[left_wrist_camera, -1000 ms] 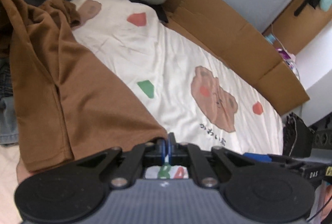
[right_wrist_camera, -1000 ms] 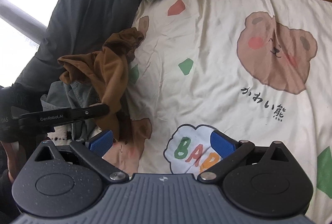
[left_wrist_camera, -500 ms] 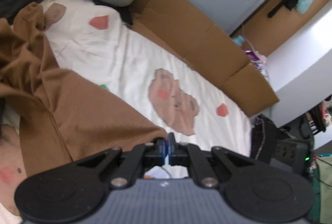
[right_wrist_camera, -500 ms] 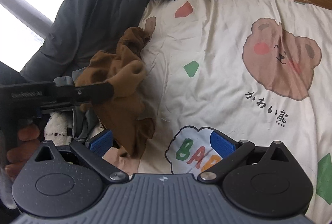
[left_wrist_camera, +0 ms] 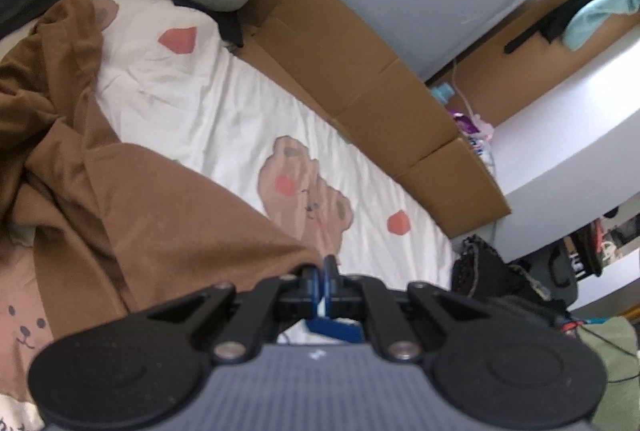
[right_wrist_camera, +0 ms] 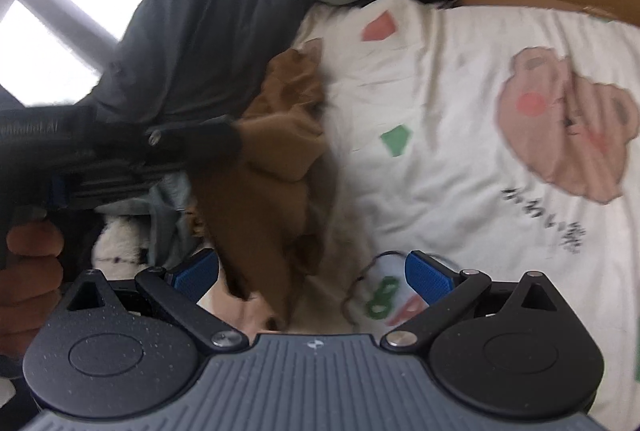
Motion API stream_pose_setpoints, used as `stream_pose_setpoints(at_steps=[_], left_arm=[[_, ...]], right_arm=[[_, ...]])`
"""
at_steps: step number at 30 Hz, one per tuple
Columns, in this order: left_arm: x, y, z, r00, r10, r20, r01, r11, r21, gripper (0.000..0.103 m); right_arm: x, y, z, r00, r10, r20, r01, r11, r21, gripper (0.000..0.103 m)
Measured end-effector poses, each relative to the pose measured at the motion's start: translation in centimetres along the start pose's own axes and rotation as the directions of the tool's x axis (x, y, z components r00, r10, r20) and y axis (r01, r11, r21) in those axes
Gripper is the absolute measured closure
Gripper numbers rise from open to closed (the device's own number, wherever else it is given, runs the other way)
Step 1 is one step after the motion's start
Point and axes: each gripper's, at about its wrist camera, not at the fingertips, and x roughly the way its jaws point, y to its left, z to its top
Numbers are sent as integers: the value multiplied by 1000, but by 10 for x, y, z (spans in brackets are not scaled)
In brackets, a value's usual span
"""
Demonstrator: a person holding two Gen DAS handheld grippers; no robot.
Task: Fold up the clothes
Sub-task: 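Pull the brown T-shirt with the left tool onto the open sheet, then open the left tool and release the brown T-shirt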
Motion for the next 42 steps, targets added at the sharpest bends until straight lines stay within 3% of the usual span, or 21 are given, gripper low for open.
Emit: stream_pose_setpoints(at_steps=[4,10,13,14,15,21,28,32,36,39,40,41,42], left_arm=[[0,-12,0,997,-70,-16,70,997,17,101],[-5,-19,2,991,-135,-23,135,991,7,101],[-4,-19,-1,990,-141,-27,141,990,9,101],[-3,-17,-2,990,-139,-31,139,990,3,101],[-2,-16,-3,990,-135,-33,135,991,-2,101],[-6,4,-2,995,-93,-27,92,995,-34,101],[0,30,-9,998,19,-64,-23,998,-65,99],[5,46,-13,994,73,-85,-80,994,-80,82],[6,63,-18,987,132,-88,-140,986,-93,50],[4,79,-20,980,184,-81,-193,975,-110,44],[4,85,-20,976,204,-78,-212,971,-113,43],[3,91,-21,971,226,-73,-234,965,-117,40],[3,99,-21,964,256,-63,-263,957,-122,39]], right_arm=[[19,17,-5,998,24,-53,-26,999,-44,5],[51,10,-20,991,-30,-129,21,997,-71,36],[64,2,-23,986,-58,-154,48,996,-74,74],[66,-2,-23,985,-69,-160,58,996,-72,93],[66,-6,-23,984,-81,-157,72,995,-64,100],[53,-36,-21,981,-144,-133,147,989,11,102],[21,-65,-10,978,-197,-67,202,976,82,103],[2,-81,-9,968,-248,-31,250,961,117,103],[-5,-101,-10,970,-240,-31,241,956,168,103],[-6,-105,-15,973,-230,-32,232,955,186,100],[-6,-104,-17,973,-230,-33,232,955,185,97],[-5,-103,-17,974,-225,-35,228,957,179,82],[-4,-101,-18,975,-220,-36,223,959,172,56]])
